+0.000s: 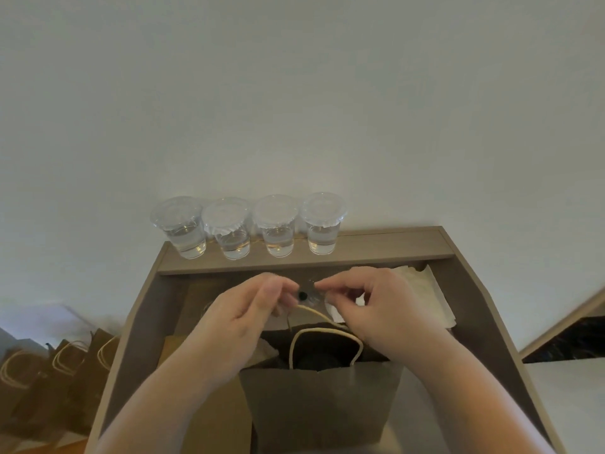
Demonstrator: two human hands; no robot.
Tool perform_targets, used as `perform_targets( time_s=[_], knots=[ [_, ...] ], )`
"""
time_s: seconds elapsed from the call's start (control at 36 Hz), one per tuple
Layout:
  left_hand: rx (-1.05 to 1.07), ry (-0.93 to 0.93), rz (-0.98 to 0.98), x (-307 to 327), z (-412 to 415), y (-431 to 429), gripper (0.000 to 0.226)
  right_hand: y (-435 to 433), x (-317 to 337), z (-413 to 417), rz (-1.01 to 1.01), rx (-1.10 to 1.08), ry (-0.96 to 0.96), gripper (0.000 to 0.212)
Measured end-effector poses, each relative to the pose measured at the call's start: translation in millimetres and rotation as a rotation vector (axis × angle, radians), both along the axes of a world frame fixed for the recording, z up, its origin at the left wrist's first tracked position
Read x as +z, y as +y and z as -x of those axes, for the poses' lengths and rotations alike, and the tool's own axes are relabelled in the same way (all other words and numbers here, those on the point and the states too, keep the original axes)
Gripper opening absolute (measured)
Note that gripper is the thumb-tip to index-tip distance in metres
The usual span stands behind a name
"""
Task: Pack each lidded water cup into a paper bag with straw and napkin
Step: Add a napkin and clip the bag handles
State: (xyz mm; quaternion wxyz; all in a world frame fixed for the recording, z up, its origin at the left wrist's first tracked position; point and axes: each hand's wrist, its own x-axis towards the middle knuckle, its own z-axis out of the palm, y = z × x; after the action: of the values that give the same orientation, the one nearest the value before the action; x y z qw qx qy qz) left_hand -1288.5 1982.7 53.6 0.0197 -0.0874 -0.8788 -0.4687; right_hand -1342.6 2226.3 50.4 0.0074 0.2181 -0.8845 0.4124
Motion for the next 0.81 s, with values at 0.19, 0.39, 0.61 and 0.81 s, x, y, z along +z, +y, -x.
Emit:
perform_targets(
  time_s=[0.19, 0.39, 0.61, 0.81],
  knots=[
    [-0.132, -0.210, 0.492, -8, -15, -8, 0.117, 4, -4, 12, -0.041, -0.047, -0.132, 0.008],
    [-0.043, -0.002, 0.560, -23, -5, 16, 0.054, -6, 5, 12, -0.161, 0.033, -0.248, 0.005],
    [-0.031, 0.035, 0.464, -18, -5, 28, 0.042, -9, 9, 4, -0.256, 0.125, -0.248, 0.011],
    [-0.037, 0.026, 0.388, -17, -3, 25, 0.039, -12, 13, -7, -0.282, 0.135, -0.263, 0.011]
  ],
)
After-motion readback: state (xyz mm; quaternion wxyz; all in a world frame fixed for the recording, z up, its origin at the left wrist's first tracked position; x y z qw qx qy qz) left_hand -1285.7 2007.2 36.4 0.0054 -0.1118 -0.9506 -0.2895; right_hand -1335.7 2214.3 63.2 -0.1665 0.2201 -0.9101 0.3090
